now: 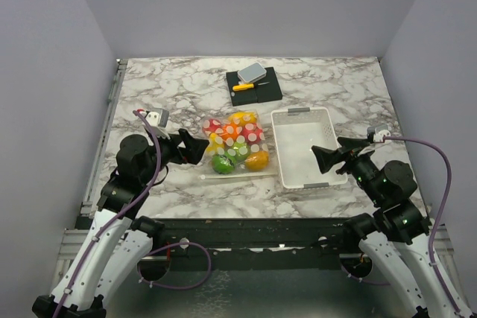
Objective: Place the food in the zip-top bag and seal the zipper
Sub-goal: Reset both arms
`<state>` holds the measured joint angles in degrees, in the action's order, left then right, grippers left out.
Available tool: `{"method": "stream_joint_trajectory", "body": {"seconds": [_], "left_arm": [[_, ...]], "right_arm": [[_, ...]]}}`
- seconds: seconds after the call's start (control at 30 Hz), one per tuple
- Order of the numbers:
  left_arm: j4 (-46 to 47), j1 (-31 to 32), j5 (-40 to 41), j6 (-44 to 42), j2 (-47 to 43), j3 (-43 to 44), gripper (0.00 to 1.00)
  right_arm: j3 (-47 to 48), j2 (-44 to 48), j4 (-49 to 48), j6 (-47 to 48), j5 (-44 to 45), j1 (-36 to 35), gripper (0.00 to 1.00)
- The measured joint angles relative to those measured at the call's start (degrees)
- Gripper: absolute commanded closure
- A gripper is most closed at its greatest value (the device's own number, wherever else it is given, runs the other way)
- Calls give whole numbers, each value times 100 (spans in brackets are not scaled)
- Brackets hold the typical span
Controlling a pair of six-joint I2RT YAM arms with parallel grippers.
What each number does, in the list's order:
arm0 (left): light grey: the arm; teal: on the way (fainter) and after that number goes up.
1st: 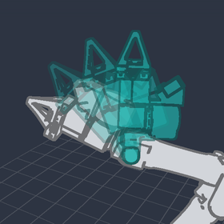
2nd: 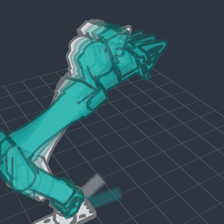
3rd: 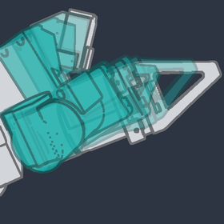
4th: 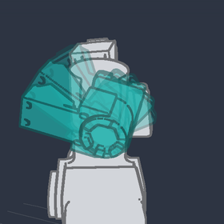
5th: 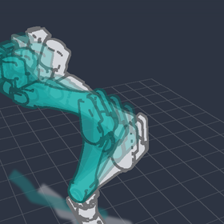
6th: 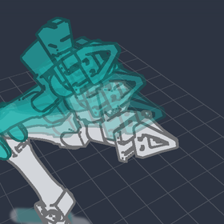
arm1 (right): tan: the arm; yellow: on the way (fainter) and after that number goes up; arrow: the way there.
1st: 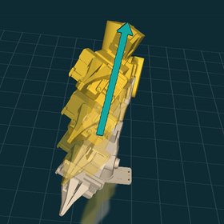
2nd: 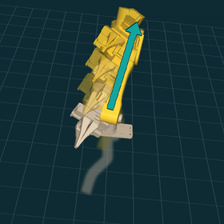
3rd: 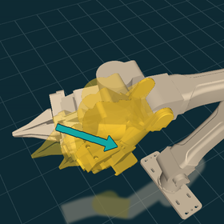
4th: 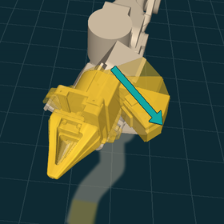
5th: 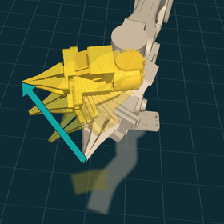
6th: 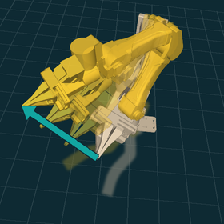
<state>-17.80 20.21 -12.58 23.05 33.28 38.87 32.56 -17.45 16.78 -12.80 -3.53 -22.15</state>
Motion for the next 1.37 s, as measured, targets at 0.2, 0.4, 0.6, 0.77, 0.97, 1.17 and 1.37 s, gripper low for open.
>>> {"method": "stream_joint_trajectory", "body": {"seconds": [0.2,0.4,0.6,0.77,0.97,1.17,1.37], "left_arm": [[0,0,0,7,17,0,1],[0,0,2,9,-4,0,1],[0,0,2,9,-57,0,1],[4,0,2,9,-52,0,1],[4,0,7,13,-48,0,1],[4,0,7,15,-61,0,1],[2,0,2,-28,-92,0,1]], "right_arm": [[0,0,0,0,0,0,0],[0,-7,0,0,0,0,0],[0,-7,2,0,2,0,0],[0,-7,0,0,4,0,0],[-2,17,0,0,9,0,0],[-7,24,0,0,24,0,0],[-9,26,0,2,66,0,0]]}}
